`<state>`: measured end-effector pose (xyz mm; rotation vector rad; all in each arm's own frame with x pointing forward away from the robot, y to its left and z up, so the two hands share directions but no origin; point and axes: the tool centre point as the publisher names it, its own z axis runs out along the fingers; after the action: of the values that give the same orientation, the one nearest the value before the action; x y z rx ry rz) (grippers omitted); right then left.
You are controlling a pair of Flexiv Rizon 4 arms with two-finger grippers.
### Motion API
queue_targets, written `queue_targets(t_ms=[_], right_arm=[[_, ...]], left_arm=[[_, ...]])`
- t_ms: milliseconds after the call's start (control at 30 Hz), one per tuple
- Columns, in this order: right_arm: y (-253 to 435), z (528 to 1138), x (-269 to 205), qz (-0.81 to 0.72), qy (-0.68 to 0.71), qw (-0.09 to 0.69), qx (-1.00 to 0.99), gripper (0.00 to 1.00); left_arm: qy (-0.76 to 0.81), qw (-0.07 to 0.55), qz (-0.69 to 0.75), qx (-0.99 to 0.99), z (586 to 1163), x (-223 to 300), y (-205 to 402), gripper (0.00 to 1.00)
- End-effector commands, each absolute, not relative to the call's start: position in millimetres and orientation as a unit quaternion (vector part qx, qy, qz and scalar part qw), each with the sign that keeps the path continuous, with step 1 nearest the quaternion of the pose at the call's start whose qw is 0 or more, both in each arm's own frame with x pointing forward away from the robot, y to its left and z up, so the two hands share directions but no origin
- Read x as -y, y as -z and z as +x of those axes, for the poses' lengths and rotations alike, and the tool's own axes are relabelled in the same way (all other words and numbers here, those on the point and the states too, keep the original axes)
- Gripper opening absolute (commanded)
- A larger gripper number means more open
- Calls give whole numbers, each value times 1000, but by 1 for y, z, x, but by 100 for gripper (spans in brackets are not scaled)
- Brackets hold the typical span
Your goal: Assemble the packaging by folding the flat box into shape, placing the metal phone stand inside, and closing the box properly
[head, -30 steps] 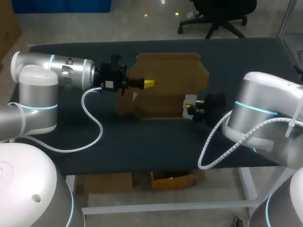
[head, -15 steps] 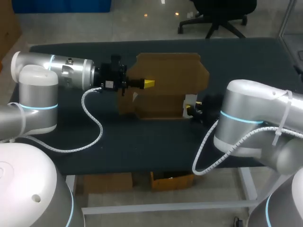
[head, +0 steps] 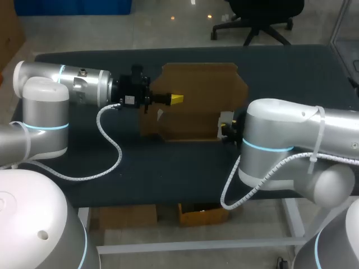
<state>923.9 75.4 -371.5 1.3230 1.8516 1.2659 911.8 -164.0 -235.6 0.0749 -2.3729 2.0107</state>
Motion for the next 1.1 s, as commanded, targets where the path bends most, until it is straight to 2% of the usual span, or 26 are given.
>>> queue_targets(t_ms=[33, 667, 900, 1100], right_arm=[[370, 927, -81, 530, -421, 316, -664, 27], [371, 929, -76, 567, -397, 332, -641, 25], [373, 930, -75, 575, -395, 331, -635, 16], [373, 932, -75, 579, -394, 331, -632, 15]], left_arm=[[-647, 16, 23, 762, 912, 164, 239, 0], [-647, 16, 23, 762, 912, 164, 239, 0], [-647, 16, 23, 762, 912, 164, 239, 0], [-647, 16, 23, 762, 912, 164, 239, 0]])
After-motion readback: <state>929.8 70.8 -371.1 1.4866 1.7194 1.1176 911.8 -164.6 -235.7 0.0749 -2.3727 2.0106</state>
